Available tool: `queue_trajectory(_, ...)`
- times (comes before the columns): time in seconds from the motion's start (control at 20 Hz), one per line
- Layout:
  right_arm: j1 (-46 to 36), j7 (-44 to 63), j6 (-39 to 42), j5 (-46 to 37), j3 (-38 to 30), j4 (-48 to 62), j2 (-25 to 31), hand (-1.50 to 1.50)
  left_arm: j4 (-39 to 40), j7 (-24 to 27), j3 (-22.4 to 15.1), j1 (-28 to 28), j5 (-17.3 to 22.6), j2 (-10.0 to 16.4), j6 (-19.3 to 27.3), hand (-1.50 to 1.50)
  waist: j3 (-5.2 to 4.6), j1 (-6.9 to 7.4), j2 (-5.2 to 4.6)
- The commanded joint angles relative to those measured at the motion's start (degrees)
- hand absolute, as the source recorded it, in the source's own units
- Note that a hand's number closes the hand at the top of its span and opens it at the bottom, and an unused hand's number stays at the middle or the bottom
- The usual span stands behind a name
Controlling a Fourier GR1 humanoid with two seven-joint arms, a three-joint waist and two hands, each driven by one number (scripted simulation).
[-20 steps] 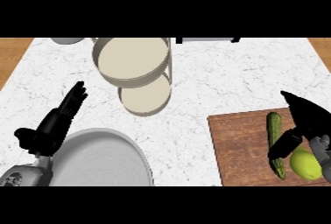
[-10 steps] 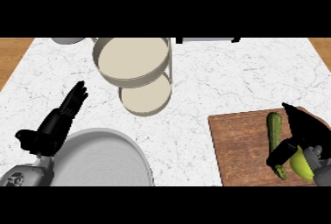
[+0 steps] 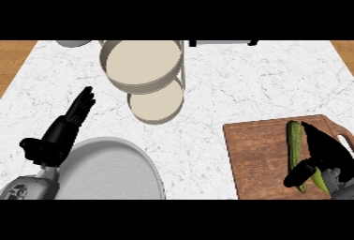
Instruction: Pick the squash from the cutting board and place it in the tiered basket
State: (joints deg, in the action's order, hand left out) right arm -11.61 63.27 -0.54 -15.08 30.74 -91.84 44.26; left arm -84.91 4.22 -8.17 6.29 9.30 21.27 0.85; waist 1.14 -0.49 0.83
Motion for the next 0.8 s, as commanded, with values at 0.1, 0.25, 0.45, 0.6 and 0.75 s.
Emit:
queue_trajectory(0.1, 0.54, 5.19, -0.24, -1.45, -1.2, 0.25, -2.33, -1.5, 4.23, -1.23, -4.33, 0.93, -0.57, -7.6, 2.02, 0.0, -1.2, -0.45, -0.93)
queue_trajectory(0.25, 0.82, 3.2, -3.53, -4.24, -0.67, 2.28, -5.97, 1.5, 4.91, 2.47, -4.15, -1.99, -0.12, -6.93, 0.28, 0.0, -1.2, 0.11, -0.98)
queue_trajectory(0.45, 0.58, -5.94, -6.87, -8.29, -2.81, 4.71, -6.31, 1.5, 6.81, 1.44, -2.92, 0.54, 1.28, -6.53, -0.96, 0.0, -1.16, -0.11, -1.08)
queue_trajectory(0.6, 1.8, -6.41, -8.35, -10.84, -2.47, 5.11, -8.21, 1.5, 4.99, -0.16, -2.72, 0.35, 1.95, -5.66, -1.39, 0.0, -1.13, 0.08, -0.93)
queue_trajectory(0.75, 0.32, -6.62, -3.5, -8.11, -6.01, 2.33, -4.79, 1.5, 6.56, 2.43, -2.75, -0.2, 0.67, -6.85, 0.04, 0.0, -1.18, -0.17, -0.89)
